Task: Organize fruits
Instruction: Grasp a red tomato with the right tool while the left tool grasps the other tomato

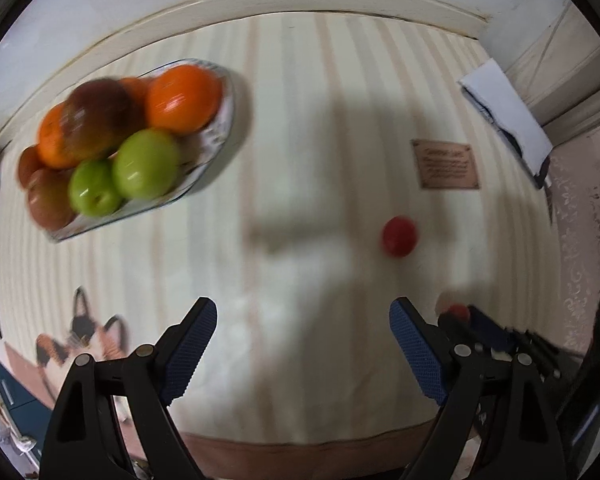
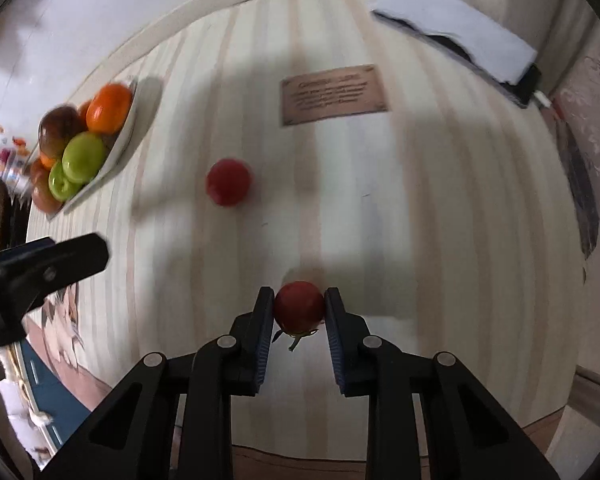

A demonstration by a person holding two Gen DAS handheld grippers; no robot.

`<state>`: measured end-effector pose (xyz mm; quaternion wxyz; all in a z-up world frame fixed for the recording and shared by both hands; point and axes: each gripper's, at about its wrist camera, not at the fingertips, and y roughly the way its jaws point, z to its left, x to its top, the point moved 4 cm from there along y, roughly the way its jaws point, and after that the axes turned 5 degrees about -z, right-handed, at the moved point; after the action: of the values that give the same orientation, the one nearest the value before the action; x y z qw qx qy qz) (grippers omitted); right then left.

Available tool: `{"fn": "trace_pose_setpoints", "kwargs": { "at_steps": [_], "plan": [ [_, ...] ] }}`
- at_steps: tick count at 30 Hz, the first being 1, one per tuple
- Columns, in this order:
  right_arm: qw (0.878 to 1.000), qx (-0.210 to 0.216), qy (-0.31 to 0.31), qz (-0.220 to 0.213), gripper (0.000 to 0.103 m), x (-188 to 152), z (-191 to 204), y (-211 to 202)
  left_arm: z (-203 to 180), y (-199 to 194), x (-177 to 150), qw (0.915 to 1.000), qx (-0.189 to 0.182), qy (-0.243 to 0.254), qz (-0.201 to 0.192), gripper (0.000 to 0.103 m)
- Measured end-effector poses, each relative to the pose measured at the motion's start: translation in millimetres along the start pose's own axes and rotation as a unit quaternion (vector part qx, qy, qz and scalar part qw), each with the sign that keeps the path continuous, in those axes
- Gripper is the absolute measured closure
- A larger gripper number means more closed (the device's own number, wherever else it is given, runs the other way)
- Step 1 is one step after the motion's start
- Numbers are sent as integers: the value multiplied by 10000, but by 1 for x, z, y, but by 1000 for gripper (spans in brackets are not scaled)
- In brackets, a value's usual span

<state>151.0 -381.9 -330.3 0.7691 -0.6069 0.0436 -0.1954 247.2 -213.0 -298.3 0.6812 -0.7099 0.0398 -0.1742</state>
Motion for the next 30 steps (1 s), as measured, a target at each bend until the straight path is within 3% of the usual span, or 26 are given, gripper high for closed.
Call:
{"fn": "trace_pose_setpoints", "kwargs": {
  "at_steps": [3,8,12,14,20,30],
  "plan": [
    [9998,-27,199,-95,75,7,-18,-9,-19,11,15,9998,-200,77,44,15],
    [9994,-131,277,-140,75,17,-37,-13,-46,35,27,9986,-393,245,256,34],
    [9991,-167,358,-151,75,21,-48,-15,-61,51,29,9976,-428,392,384,43],
    [9989,-175,402,-164,75,25,-53,-15,-67,56,26,9967,-474,471,465,58],
    [9987,-172,454,-139,75,30,-59,-14,-82,63,25,9962,-446,616,413,74],
    [9987,-149,430,-238,75,30,-57,-22,-103,60,30,9960,-537,650,283,77]
  ]
}}
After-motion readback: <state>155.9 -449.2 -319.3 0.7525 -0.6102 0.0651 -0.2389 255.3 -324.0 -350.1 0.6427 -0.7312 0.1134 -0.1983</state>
